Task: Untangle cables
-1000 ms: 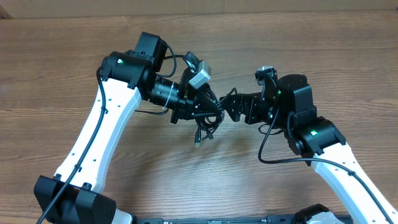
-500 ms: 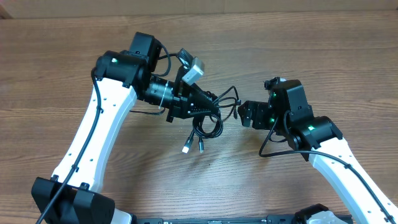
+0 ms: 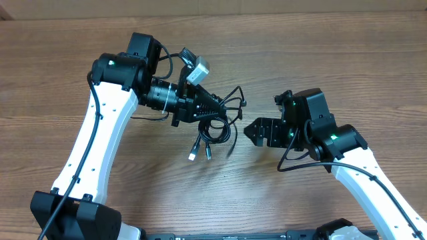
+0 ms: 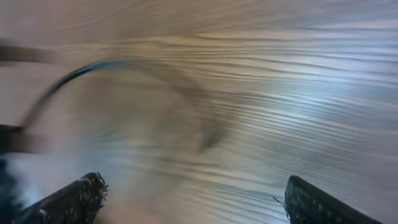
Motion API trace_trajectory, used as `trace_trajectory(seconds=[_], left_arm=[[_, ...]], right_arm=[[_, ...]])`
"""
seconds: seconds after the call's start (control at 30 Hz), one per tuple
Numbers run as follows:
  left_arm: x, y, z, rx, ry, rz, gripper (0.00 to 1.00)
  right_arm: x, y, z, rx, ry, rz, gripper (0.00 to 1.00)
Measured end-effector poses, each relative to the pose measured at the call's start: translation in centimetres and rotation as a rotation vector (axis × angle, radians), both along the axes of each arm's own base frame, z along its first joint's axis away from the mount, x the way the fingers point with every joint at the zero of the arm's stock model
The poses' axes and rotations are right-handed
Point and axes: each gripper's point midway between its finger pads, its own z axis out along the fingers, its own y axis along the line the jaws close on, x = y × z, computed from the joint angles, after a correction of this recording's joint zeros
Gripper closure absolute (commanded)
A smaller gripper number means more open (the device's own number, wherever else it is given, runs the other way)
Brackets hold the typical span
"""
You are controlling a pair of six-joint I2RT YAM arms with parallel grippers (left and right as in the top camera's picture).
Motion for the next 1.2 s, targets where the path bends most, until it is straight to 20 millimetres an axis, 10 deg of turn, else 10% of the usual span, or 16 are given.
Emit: trace_trajectory(seconds=[0.27,0.7,1.2], left_arm=[[2.3,1.0,0.1,0.017,0.068,0.097,0.96],[3.6,0.8,2.3,-0.090,0.111,0.110,0.96],[2.5,-0.1,3.6,-0.159,0.122,0.046,0.96]], right_arm=[[-1.4,5.2,5.9,0.366,-0.057,0.238,0.09],[-2.1,7.1,10.4,0.614,0.071,0.249,0.01],[-1.0,7.5,11.3,0.683,0.250,0.068,0.41]])
